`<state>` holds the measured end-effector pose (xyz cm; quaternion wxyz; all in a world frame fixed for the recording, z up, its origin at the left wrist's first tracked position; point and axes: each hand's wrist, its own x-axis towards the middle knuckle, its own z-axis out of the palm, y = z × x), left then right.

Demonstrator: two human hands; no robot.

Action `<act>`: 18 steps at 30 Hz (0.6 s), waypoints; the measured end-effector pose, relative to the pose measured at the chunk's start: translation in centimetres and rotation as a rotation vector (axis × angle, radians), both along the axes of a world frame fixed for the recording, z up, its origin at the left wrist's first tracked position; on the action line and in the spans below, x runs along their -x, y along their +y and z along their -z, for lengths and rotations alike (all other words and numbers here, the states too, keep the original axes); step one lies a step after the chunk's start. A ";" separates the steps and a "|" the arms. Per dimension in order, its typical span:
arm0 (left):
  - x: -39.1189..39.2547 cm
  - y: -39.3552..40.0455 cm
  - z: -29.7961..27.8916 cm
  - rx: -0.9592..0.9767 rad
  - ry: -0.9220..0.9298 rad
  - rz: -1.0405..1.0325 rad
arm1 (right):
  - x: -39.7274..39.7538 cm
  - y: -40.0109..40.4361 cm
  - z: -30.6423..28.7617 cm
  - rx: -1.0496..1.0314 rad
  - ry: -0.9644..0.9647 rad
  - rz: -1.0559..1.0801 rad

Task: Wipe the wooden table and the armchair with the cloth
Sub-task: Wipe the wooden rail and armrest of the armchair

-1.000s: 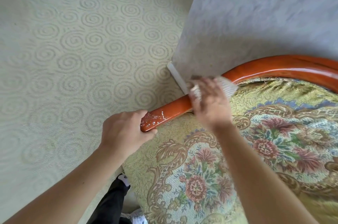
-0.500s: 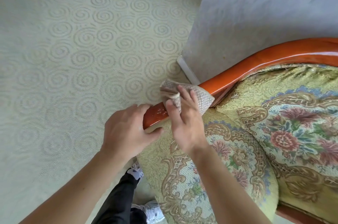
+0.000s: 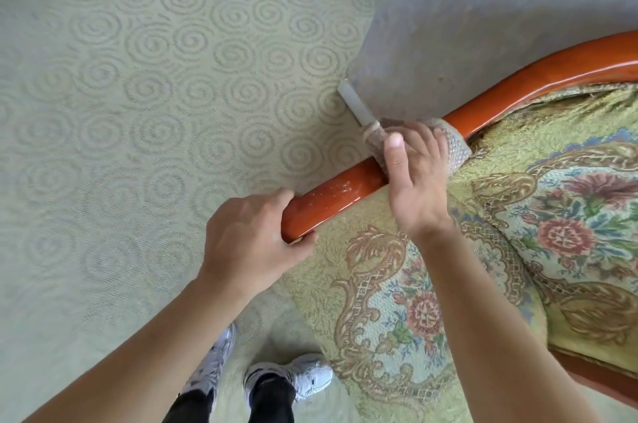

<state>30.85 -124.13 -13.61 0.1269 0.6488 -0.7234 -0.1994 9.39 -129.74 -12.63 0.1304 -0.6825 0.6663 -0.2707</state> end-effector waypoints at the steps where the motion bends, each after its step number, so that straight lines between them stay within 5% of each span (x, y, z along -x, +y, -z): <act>1: -0.4 0.1 0.1 -0.010 -0.002 0.007 | -0.8 0.5 0.0 0.000 -0.049 0.029; 5: -1.9 0.6 0.0 -0.010 0.041 0.059 | -3.6 2.6 -0.8 0.013 -0.037 0.006; 12: -2.1 0.3 -0.7 0.049 0.034 0.085 | -9.0 7.0 -0.1 -0.083 0.253 -0.149; 18: -2.6 0.0 0.4 0.024 0.024 0.140 | -5.0 3.6 0.1 0.027 0.432 -0.241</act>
